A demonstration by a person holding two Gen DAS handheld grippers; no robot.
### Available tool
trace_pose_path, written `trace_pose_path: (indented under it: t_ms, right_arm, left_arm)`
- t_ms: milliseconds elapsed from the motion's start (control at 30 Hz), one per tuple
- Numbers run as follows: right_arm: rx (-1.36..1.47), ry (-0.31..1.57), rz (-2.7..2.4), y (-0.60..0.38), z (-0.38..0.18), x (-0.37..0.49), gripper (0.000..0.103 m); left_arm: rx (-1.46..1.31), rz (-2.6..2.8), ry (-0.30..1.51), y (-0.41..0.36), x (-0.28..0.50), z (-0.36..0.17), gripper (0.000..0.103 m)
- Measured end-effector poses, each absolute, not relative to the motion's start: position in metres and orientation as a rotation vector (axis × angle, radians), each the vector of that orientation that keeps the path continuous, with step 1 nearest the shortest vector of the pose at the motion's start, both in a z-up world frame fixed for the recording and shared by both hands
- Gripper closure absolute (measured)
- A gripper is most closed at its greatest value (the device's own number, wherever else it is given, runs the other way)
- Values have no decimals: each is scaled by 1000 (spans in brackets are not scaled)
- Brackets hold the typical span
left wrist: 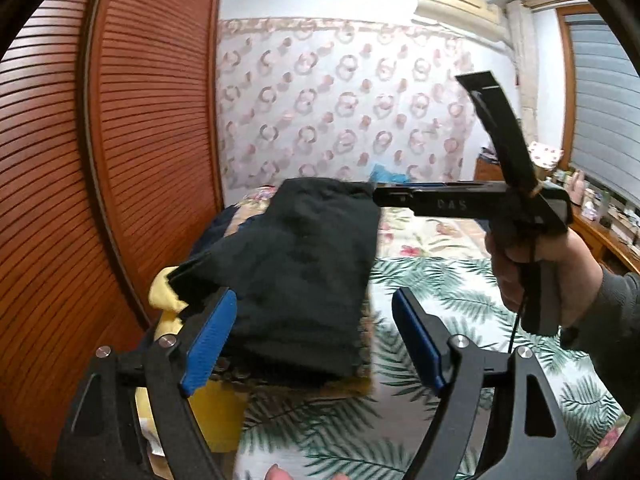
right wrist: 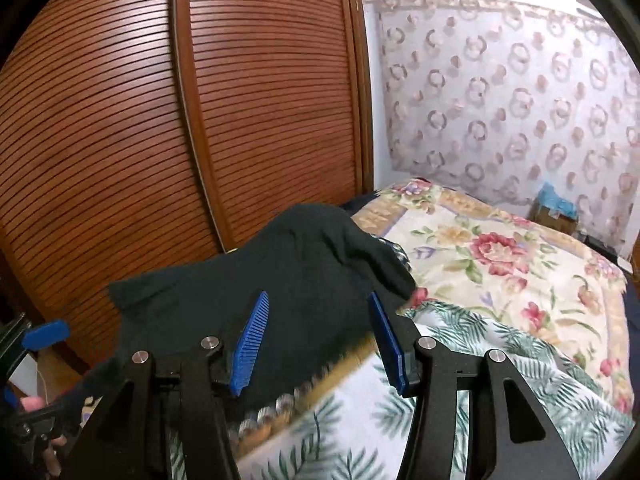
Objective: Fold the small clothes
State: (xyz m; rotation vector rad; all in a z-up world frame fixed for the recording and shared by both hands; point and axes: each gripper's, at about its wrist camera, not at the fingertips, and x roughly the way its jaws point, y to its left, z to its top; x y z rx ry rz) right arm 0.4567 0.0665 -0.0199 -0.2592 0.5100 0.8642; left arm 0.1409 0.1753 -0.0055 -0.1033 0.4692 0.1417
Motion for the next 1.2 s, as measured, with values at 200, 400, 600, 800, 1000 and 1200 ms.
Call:
trace_pose_path:
  t_ms: [200, 400, 600, 800, 1000, 1200]
  right_arm:
    - [-238, 472, 835, 10, -16, 383, 47]
    - [-198, 457, 758, -49, -13, 304, 34]
    - [-180, 453, 662, -91, -12, 253, 30]
    - [-155, 432, 592, -131, -1, 190, 30]
    - [-134, 414, 513, -150, 5, 141, 18]
    - [-96, 390, 441, -161, 17, 111, 18]
  left_arm:
    - [-84, 74, 461, 149, 137, -2, 22]
    - [-80, -6, 460, 117, 132, 0, 22]
    - [-23, -42, 464, 68, 124, 1, 22]
    - [-20, -65, 460, 39, 113, 6, 22]
    - [-31, -93, 458, 23, 101, 14, 22]
    - [-34, -96, 434, 10, 94, 31, 22]
